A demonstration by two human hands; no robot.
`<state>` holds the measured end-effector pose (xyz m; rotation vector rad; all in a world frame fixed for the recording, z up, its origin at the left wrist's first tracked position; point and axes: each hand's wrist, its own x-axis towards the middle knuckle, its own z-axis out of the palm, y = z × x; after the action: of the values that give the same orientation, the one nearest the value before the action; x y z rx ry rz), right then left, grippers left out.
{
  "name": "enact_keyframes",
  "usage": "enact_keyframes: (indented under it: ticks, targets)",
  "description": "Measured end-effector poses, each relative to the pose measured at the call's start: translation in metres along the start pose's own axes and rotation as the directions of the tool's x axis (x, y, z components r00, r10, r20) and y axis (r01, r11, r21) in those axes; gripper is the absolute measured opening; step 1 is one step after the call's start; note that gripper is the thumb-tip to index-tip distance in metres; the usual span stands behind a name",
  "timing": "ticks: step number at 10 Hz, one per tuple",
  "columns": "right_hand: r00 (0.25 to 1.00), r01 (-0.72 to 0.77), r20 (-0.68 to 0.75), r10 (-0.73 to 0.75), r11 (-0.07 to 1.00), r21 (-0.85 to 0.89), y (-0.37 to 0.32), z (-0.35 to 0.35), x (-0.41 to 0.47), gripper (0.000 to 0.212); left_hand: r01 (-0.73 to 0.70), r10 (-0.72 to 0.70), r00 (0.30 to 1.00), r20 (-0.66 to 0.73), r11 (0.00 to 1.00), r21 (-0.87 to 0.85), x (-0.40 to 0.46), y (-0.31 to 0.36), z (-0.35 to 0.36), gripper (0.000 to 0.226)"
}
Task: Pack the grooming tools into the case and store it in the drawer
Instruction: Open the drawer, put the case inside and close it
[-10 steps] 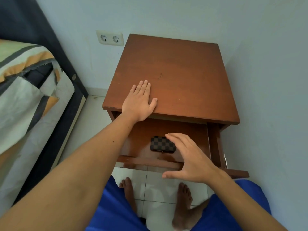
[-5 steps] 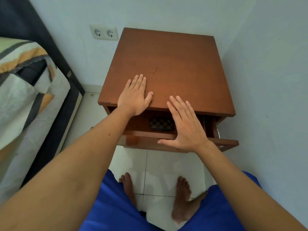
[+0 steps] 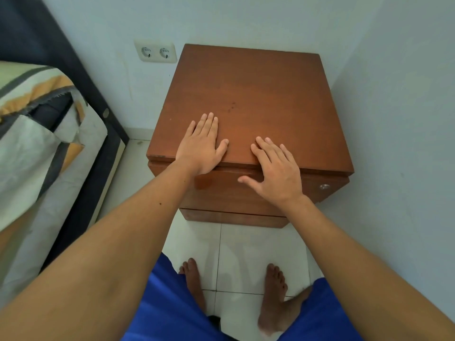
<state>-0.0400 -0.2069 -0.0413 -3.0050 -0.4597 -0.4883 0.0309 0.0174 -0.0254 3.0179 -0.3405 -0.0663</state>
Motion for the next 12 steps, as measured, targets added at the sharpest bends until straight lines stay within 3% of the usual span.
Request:
enact_keyframes:
  ticks: [1, 5, 6, 7, 8, 9, 10, 12]
  targets:
    - [0.999, -0.046, -0.017, 0.046, 0.999, -0.018, -0.006, 0.004, 0.004, 0.082, 0.006, -0.006, 1.000, -0.006, 1.000, 0.004, 0.000, 0.001, 0.001, 0.076]
    - [1.000, -0.032, 0.000, 0.032, 0.999, -0.010, -0.001, 0.007, 0.004, 0.082, 0.003, -0.003, 1.000, -0.014, 1.000, 0.002, 0.000, 0.001, 0.001, 0.075]
    - [0.998, -0.056, 0.026, 0.055, 0.997, 0.058, 0.002, 0.000, 0.011, 0.083, 0.000, 0.000, 1.000, -0.023, 1.000, 0.006, 0.000, 0.001, 0.002, 0.075]
    - [0.996, -0.085, -0.008, 0.088, 0.979, 0.185, 0.010, -0.012, 0.030, 0.058, -0.007, 0.007, 1.000, -0.028, 1.000, 0.006, 0.001, 0.000, 0.004, 0.076]
    - [0.988, -0.153, 0.028, 0.151, 0.955, 0.252, 0.020, -0.015, 0.053, 0.052, -0.001, 0.001, 1.000, -0.031, 1.000, 0.000, 0.000, 0.001, 0.005, 0.076]
    - [0.959, -0.262, 0.166, 0.230, 0.944, 0.203, 0.026, -0.012, 0.066, 0.071, -0.006, 0.005, 1.000, -0.024, 1.000, -0.017, 0.001, 0.000, 0.002, 0.075]
    - [0.935, -0.268, 0.270, 0.231, 0.957, 0.109, 0.023, -0.003, 0.064, 0.081, -0.010, 0.010, 1.000, -0.018, 1.000, -0.009, 0.000, 0.000, 0.001, 0.075]
    - [0.928, -0.255, 0.297, 0.225, 0.965, 0.066, 0.021, -0.002, 0.062, 0.081, -0.003, 0.003, 1.000, -0.019, 1.000, -0.007, 0.000, 0.000, 0.004, 0.075]
